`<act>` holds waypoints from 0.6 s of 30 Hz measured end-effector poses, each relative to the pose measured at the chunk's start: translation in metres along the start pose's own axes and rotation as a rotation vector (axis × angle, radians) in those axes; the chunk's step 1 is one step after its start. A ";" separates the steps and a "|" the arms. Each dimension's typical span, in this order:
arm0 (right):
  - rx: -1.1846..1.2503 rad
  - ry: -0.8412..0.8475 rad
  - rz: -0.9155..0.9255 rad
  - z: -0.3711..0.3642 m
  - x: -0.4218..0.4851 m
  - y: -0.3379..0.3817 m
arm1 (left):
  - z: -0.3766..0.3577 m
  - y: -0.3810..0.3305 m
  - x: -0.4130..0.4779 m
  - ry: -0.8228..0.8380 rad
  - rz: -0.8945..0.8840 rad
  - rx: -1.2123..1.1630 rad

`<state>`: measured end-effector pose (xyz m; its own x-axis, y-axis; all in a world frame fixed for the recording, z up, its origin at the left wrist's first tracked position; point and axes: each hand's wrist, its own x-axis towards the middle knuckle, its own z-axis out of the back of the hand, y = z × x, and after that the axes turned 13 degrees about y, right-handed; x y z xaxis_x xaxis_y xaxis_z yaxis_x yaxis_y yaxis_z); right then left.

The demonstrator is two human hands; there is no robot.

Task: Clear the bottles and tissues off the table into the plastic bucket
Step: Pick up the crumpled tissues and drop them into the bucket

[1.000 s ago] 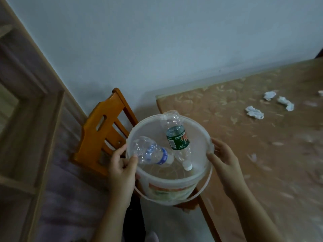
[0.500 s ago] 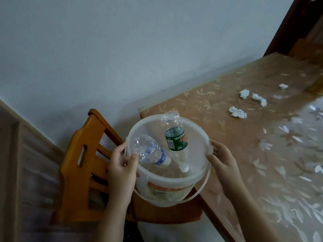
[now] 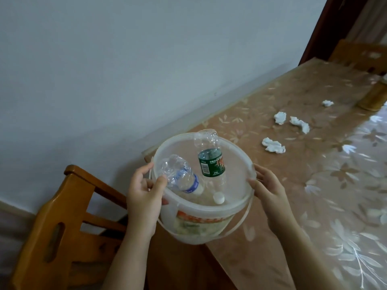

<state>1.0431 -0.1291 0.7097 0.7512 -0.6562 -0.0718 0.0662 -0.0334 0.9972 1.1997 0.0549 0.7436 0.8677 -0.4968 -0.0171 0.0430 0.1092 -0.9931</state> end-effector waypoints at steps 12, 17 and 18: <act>0.002 -0.008 0.018 0.061 0.092 -0.004 | -0.078 -0.003 0.099 -0.060 -0.077 -0.015; -0.008 -0.002 0.009 0.081 0.119 -0.008 | -0.099 -0.004 0.122 -0.074 -0.099 -0.011; -0.010 -0.017 0.003 0.087 0.124 -0.011 | -0.102 -0.004 0.126 -0.074 -0.097 -0.015</act>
<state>1.0788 -0.2757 0.6910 0.7401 -0.6690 -0.0686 0.0708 -0.0239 0.9972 1.2580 -0.0958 0.7336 0.8941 -0.4393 0.0873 0.1216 0.0504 -0.9913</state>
